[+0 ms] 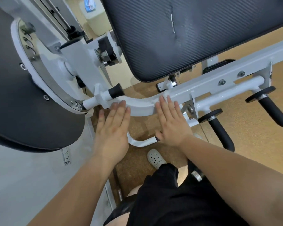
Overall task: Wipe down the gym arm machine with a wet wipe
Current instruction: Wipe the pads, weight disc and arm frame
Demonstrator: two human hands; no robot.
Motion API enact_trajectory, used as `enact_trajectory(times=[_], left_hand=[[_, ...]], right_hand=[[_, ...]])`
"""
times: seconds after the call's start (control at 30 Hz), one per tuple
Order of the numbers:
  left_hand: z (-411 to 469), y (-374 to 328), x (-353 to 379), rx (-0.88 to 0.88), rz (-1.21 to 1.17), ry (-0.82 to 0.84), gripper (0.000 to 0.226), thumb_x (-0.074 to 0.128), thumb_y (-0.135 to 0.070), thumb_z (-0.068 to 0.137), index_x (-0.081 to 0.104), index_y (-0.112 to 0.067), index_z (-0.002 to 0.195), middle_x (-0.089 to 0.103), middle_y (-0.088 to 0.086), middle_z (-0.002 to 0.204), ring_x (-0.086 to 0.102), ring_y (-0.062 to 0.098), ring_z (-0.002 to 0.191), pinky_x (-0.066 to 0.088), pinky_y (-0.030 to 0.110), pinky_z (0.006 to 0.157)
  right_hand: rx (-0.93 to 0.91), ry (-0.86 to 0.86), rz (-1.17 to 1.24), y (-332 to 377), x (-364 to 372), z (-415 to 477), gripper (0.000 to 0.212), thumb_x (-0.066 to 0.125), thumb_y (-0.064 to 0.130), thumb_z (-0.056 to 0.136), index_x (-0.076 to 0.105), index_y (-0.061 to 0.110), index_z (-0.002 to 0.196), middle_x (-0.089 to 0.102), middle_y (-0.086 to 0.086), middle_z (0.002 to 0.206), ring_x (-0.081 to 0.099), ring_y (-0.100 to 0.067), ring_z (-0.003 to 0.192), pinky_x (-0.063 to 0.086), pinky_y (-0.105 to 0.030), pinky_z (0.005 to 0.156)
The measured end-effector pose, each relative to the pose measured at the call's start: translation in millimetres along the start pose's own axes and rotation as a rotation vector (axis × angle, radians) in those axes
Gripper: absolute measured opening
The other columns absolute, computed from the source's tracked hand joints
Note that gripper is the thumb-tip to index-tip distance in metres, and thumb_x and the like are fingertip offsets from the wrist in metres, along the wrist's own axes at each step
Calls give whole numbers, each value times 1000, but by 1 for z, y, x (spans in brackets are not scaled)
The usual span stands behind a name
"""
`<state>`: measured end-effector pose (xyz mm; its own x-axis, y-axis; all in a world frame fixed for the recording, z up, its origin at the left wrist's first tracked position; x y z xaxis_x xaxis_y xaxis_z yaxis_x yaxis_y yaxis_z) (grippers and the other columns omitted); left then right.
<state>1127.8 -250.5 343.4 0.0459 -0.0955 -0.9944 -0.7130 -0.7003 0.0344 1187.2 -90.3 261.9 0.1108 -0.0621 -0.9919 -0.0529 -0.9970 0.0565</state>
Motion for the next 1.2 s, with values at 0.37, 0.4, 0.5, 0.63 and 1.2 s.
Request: enact_trajectory(times=[0.37, 0.4, 0.5, 0.63, 1.2], left_hand=[[7, 13, 4, -41, 168, 135, 85, 65, -16, 83, 25, -8, 159, 11, 5, 169, -2, 24, 154, -6, 57, 123], [5, 15, 4, -45, 172, 130, 86, 68, -16, 81, 29, -7, 157, 15, 7, 168, 5, 26, 154, -10, 54, 123], [1, 19, 4, -70, 173, 125, 89, 74, -13, 78, 31, -4, 156, 18, 10, 168, 17, 29, 152, -12, 51, 122], [1, 18, 2, -89, 163, 107, 89, 70, -13, 80, 26, -6, 158, 11, 9, 169, 19, 29, 153, -4, 54, 122], [3, 10, 3, -77, 158, 117, 80, 67, -12, 80, 36, -1, 153, 20, 17, 165, 25, 37, 149, 7, 60, 122]], right_hand=[[-113, 48, 0, -5, -28, 36, 101, 49, 68, 89, 28, -5, 155, 39, -27, 155, 28, -44, 149, 8, -56, 127], [-170, 56, 18, 14, -28, 39, 103, 46, 70, 89, 25, -5, 156, 38, -26, 156, 30, -43, 147, 11, -54, 128], [-224, 60, 81, 42, -29, 44, 107, 42, 73, 90, 17, -5, 159, 33, -25, 160, 29, -40, 149, 12, -49, 128], [-273, 69, 85, 9, -28, 39, 98, 52, 66, 91, 26, -1, 158, 36, -22, 160, 33, -37, 148, 19, -47, 127], [-282, 100, 191, 19, -30, 35, 103, 46, 71, 93, 9, 4, 163, 16, -18, 170, 12, -31, 158, 9, -45, 129]])
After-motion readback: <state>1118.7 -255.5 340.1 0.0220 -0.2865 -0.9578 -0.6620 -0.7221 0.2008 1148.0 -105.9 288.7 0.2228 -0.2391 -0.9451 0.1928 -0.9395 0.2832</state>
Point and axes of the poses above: each hand's wrist, its own z-axis towards the middle knuckle, its own x-axis out of the palm, y = z × x, the point moved 8 cm from there along z, towards the middle knuckle
